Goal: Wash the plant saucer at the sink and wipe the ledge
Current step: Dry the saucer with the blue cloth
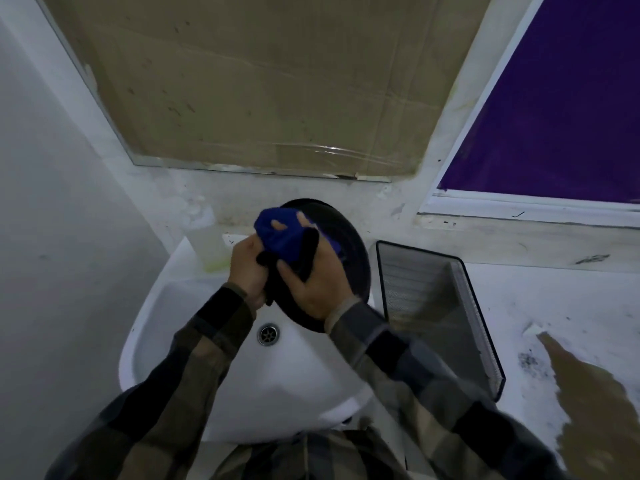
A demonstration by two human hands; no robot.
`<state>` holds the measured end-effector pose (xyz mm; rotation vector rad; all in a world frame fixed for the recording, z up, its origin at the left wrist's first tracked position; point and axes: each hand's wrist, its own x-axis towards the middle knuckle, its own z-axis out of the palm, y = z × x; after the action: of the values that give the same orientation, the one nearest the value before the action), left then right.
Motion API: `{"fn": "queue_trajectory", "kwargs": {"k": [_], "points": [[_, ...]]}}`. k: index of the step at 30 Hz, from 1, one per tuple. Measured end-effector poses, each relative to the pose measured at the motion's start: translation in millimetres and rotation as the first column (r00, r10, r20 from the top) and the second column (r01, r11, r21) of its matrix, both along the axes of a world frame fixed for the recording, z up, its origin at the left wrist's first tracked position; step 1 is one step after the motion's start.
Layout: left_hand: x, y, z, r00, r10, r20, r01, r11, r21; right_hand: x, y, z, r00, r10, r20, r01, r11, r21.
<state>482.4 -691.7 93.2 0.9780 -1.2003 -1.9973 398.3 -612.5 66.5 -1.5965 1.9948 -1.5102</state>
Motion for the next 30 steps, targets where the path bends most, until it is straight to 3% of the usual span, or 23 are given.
{"fn": "queue_trajectory", "kwargs": {"k": [3,6,8,11,13,16,19,23,25,27,30], "points": [[-5.4,1.5,4.3,0.992,0.053,0.115,-0.034,0.986,-0.166,-28.3,-14.4,18.3,0.984,-0.15,0.091,0.146,0.988,0.056],[-3.8,-2.0,7.0,0.985,0.133,0.108,-0.099,0.955,-0.281,-54.8,-16.9,16.6,0.834,-0.374,0.406,0.294,0.923,0.247],[-1.0,-5.0,12.7,0.977,0.208,0.045,-0.187,0.94,-0.287,-61.1,-9.6,4.0,0.735,-0.454,0.504,0.282,0.88,0.381],[-2.3,-12.5,20.1,0.94,0.337,-0.046,-0.34,0.924,-0.177,-30.8,2.8,-16.7,0.659,-0.466,0.591,0.324,0.884,0.336],[-5.8,-13.4,20.4,0.917,0.395,-0.056,-0.398,0.912,-0.096,3.4,5.4,-28.1,0.683,-0.436,0.586,0.356,0.899,0.254],[-9.9,-10.8,18.2,0.912,0.408,-0.035,-0.409,0.904,-0.126,50.8,6.1,-45.8,0.776,-0.382,0.502,0.359,0.922,0.147],[-4.8,-7.3,10.3,0.95,0.303,0.075,-0.284,0.938,-0.198,59.0,3.7,-46.8,0.864,-0.338,0.374,0.304,0.941,0.148],[9.8,4.6,8.3,0.997,0.023,0.07,-0.011,0.985,-0.171,34.4,1.0,-8.7,0.98,-0.138,0.143,0.153,0.984,-0.095],[12.2,2.9,10.0,0.996,0.004,0.086,0.012,0.982,-0.189,20.9,-8.7,4.7,0.987,-0.101,0.128,0.114,0.989,-0.098],[15.6,-5.2,9.7,0.99,0.054,0.13,-0.016,0.96,-0.28,10.0,-21.3,11.9,0.966,-0.198,0.164,0.201,0.979,-0.006],[25.8,-11.2,6.9,0.986,0.067,0.153,-0.009,0.938,-0.348,-14.7,-30.8,23.0,0.828,-0.423,0.367,0.373,0.906,0.202]]}}
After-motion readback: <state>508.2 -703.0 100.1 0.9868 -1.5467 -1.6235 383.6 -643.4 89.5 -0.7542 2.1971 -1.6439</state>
